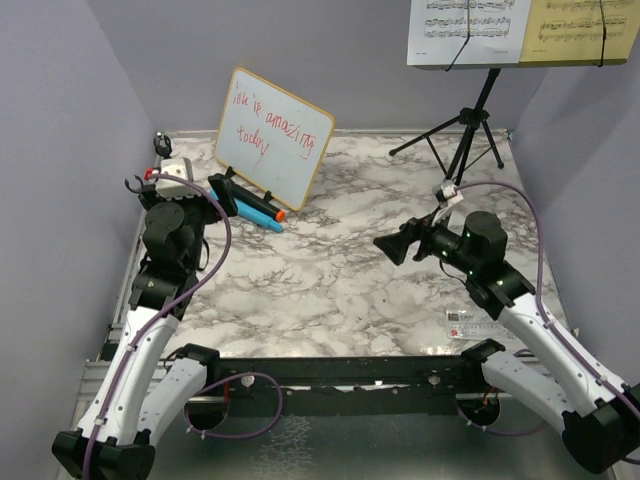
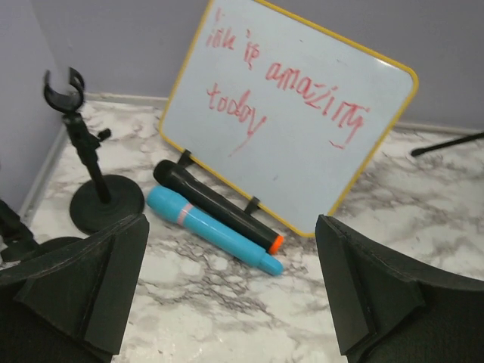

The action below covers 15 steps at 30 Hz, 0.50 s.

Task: Pack up the instrument practice props
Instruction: Place the microphone stand at the center of the board, then adjust the music stand at the center of the board.

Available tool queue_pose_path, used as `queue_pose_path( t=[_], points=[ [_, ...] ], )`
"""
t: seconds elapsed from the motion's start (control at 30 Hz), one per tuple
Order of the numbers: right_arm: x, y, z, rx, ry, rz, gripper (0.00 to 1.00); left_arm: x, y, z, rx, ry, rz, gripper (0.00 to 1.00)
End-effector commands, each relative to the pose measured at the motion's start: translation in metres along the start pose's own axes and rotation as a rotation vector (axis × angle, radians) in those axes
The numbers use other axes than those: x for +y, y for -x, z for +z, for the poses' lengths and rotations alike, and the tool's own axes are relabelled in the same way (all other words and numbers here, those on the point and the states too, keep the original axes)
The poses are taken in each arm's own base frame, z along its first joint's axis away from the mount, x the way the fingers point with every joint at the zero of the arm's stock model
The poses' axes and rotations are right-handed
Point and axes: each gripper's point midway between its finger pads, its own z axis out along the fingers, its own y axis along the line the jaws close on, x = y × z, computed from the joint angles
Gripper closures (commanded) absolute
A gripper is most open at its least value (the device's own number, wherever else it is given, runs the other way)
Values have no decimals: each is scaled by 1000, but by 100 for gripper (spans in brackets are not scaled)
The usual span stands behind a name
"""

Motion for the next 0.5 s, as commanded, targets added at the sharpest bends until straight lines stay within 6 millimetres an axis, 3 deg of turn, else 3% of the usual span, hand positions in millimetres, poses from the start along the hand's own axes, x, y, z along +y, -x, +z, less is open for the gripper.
queue_pose_path(
  t=[0.0,0.23,0.47],
  points=[
    [-12,-1,15,59,-43,6,0,-25,-33,-18,102,-111,0,1],
    [-71,18,34,56,-321,-26,0,-49,-54,-40,126,-238,44,1],
    [-155,59,13,-88,-568,24,0,-54,-58,-51,128,-243,58,1]
  ],
)
